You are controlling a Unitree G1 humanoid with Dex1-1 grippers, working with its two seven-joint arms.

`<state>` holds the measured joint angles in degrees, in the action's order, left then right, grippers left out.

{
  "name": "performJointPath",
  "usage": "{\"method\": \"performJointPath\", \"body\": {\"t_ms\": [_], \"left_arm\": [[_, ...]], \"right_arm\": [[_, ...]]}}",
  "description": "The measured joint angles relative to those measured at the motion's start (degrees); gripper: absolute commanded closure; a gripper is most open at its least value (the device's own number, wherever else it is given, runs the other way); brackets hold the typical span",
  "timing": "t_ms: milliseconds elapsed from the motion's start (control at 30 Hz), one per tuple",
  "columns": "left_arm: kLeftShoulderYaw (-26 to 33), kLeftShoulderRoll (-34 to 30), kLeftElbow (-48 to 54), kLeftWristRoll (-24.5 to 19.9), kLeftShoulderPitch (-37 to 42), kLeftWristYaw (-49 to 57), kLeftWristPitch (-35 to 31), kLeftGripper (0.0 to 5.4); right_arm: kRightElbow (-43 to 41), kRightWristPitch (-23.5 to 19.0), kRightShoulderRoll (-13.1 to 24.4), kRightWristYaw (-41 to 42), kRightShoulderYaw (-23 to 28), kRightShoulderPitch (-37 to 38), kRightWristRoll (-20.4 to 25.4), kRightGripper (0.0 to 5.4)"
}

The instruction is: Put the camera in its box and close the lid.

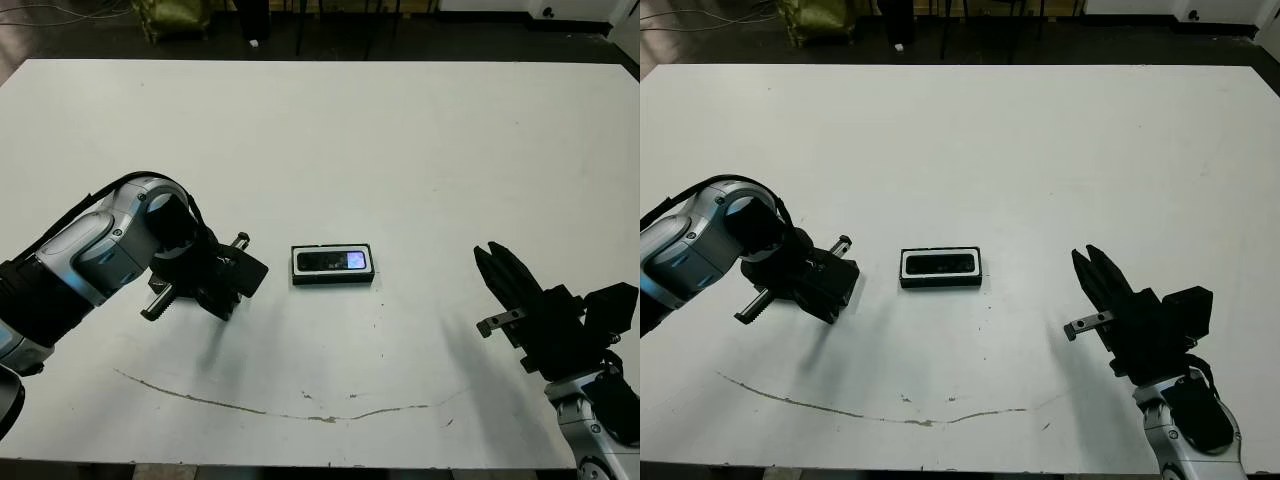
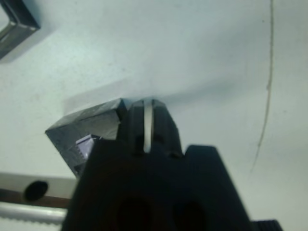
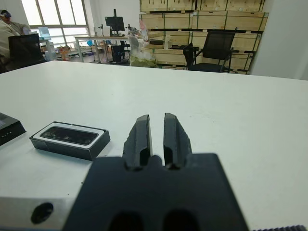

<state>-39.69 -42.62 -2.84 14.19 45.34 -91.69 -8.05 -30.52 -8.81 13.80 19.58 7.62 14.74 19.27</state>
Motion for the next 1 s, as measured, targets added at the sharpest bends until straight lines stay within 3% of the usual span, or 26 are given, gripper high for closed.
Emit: {"method": "performJointPath", "body": {"t_ms": [567,1000], "left_arm": [[2.55,3.41,-7.48,4.73,1.17,7.45,4.75,5.4],[4.25,5.62,-11.82,5.64,2.14,9.76,5.04,5.4]], "right_arm": [[-0.05,0.06,0.0,0.03,-0.21,1.11,-0.03,5.39],[0.13,0.08,-0.09,0.49,-0.72,1.37,-0.11,5.39]]}}
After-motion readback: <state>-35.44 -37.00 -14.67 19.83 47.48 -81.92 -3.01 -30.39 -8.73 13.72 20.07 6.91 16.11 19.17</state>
